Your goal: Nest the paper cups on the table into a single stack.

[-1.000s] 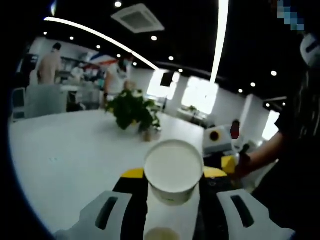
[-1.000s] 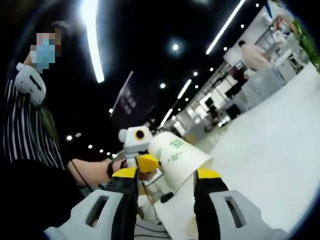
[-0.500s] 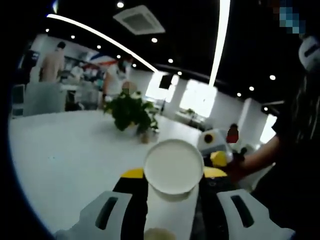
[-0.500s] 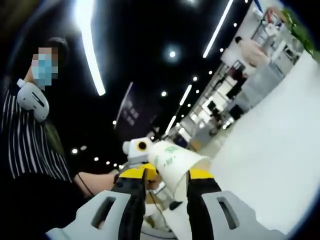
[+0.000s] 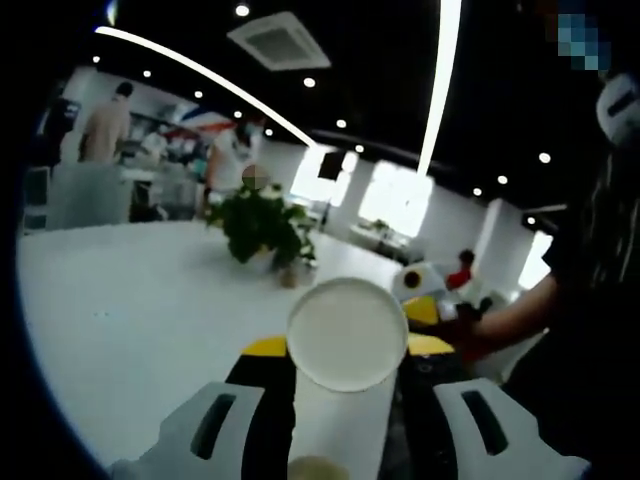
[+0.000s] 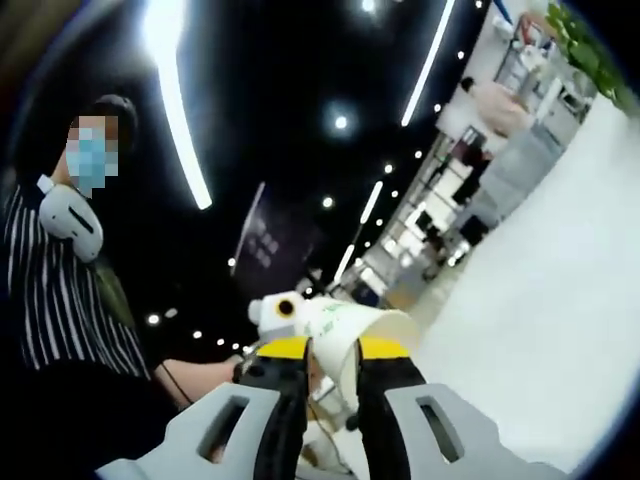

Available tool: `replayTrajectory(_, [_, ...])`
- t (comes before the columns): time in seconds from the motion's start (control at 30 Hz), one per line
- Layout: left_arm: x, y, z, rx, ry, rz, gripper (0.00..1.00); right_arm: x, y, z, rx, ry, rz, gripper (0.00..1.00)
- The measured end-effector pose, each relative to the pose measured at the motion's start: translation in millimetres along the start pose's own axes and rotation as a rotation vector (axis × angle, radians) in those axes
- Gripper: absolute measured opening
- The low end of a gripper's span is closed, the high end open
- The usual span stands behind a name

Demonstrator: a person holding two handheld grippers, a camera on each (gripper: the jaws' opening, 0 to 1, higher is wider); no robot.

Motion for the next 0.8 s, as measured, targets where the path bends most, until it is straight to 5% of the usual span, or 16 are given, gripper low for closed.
replayTrajectory(0.8, [3.9,-5.9,-8.0,0.032,-0.015,0.000,0.39,-0.4,4.9,1.1,-0.068,-0.005,0.095,0.00])
Point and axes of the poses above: the point that each gripper's makers call its tool centre point, and the gripper's own axes: z roughly forward along the fingers, y roughly to its left, x roughly out of its underside, the point moved 9 cm from there along -z, roughly backward along the fingers, and after that the axes turned 3 degrees about -z, right-handed, at the moved point
